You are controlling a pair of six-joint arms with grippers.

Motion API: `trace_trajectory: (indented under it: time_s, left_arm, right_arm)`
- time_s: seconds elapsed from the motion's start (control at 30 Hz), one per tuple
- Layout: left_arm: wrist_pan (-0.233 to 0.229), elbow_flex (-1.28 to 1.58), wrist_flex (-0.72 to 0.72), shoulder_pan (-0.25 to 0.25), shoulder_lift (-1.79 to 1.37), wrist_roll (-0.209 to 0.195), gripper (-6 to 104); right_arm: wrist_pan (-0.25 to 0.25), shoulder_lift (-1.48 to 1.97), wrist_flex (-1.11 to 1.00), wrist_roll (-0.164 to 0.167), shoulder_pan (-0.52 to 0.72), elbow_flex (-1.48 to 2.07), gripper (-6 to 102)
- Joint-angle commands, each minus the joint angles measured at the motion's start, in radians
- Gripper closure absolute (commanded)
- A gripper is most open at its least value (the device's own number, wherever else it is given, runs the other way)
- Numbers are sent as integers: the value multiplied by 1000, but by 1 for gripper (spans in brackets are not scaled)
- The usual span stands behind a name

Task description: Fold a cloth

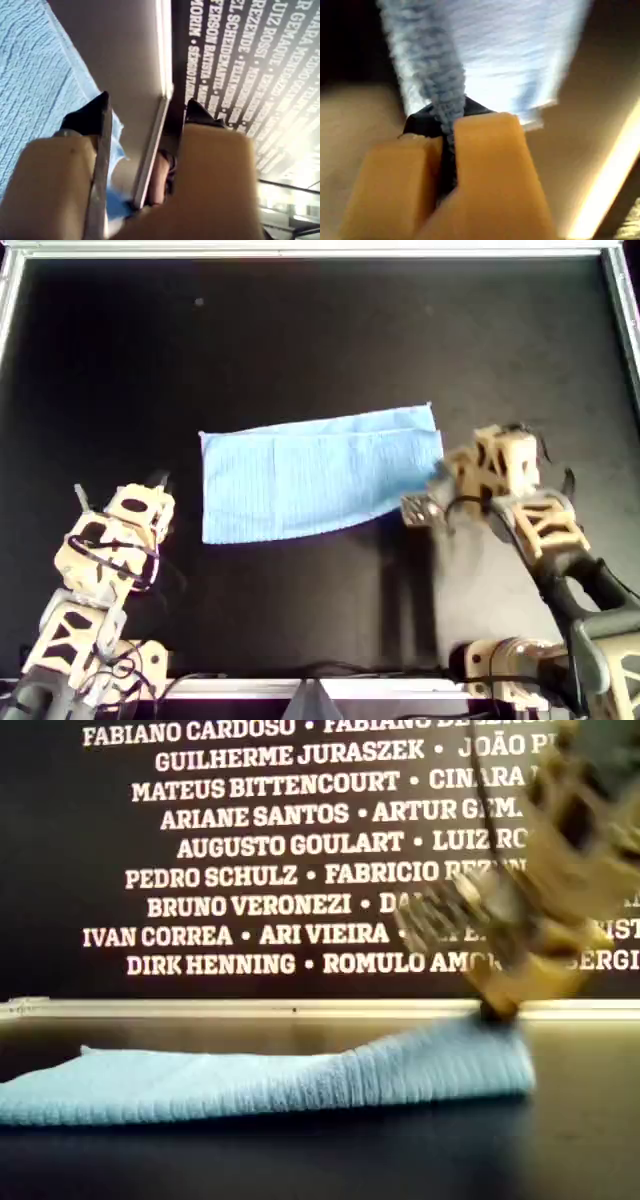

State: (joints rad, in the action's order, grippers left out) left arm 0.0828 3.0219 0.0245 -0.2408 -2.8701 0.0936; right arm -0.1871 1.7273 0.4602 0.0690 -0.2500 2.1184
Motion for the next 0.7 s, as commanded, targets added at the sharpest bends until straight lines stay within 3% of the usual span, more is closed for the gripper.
trace_trajectory:
  time_s: [0.0,0.23,0.67]
  left_arm:
    - [2,-14,0,21,-28,8,45]
    - [2,-14,0,21,-29,2,45]
    - [2,-14,0,21,-29,6,45]
  right_arm:
    - [-12,15,-25,0,-101,-160,94]
    - [-11,-218,-25,0,-344,-414,94]
    - [-11,-687,-25,0,-574,-1089,94]
